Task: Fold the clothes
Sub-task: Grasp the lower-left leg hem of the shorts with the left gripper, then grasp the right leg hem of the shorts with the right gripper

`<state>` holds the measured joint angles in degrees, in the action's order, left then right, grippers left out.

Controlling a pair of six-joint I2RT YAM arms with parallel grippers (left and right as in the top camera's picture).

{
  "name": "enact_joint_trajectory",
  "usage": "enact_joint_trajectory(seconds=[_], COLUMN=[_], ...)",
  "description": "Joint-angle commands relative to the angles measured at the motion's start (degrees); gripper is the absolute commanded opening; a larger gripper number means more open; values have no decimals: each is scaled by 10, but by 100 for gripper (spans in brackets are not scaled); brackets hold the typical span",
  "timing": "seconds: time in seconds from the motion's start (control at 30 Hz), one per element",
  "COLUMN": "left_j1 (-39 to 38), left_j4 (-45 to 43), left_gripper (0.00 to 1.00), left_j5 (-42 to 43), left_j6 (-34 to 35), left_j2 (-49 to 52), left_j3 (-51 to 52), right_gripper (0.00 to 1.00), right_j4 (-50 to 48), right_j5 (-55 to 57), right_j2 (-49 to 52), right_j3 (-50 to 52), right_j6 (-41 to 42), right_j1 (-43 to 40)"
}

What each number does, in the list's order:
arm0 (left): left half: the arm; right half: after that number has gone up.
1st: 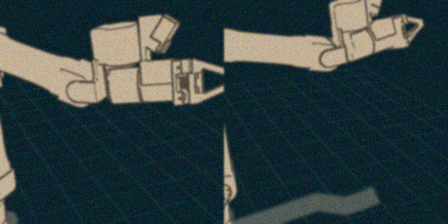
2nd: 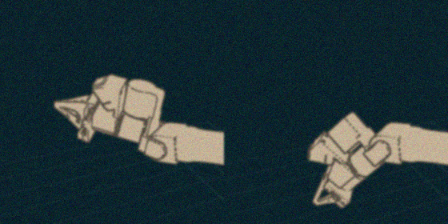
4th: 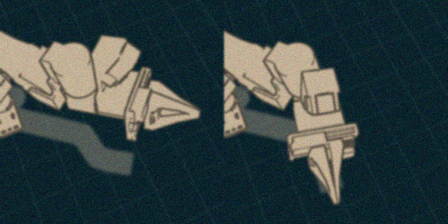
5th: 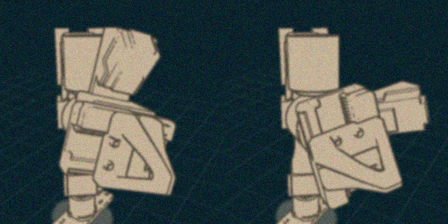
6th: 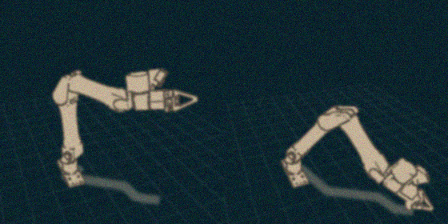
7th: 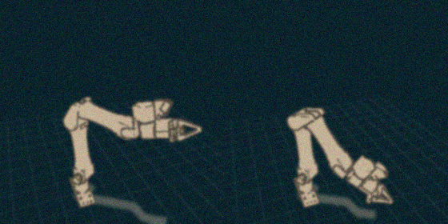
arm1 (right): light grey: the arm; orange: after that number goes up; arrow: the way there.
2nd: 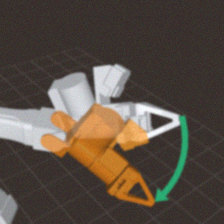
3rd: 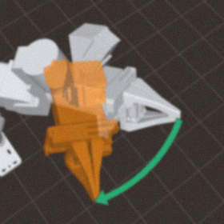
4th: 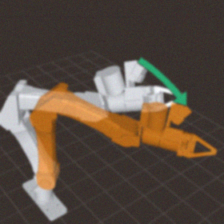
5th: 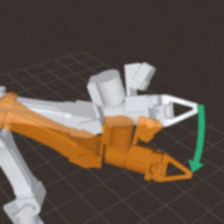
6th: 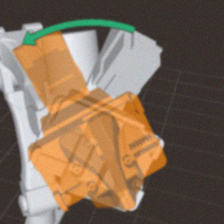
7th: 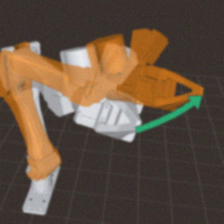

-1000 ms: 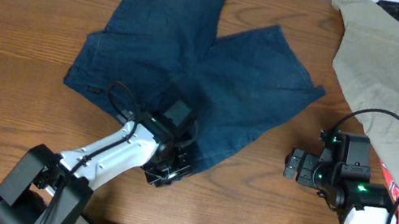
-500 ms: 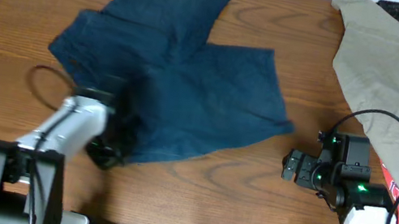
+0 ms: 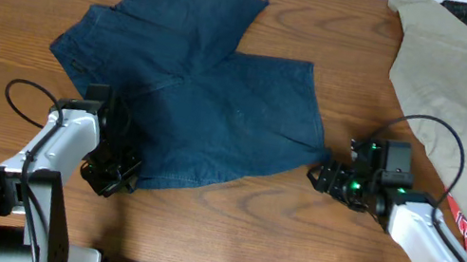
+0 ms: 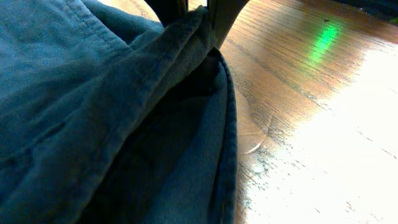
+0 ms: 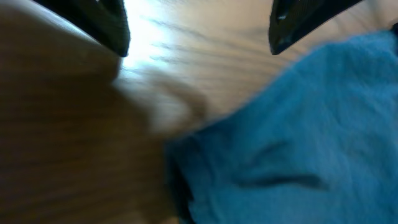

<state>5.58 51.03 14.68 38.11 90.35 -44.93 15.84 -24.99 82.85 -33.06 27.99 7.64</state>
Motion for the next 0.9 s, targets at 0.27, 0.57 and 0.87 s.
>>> enact_joint_trajectory(seconds=[0.27,0.57,0.87], left_j1=[1,1,1], left_j4=[-4,-5,-3], left_gripper=[6,11,45], left_j5=[3,4,28], left_j6=[12,12,-63], left_j2=[2,2,1], left_j3=[2,2,-1], right_gripper=[45,1,1], right_j4=[-139,-118,-54], right_j5=[35,112,158], right_j2=[69,76,76], right_j3=[-5,-5,-5], right_j6=[293,277,236], right_j1=[61,69,64])
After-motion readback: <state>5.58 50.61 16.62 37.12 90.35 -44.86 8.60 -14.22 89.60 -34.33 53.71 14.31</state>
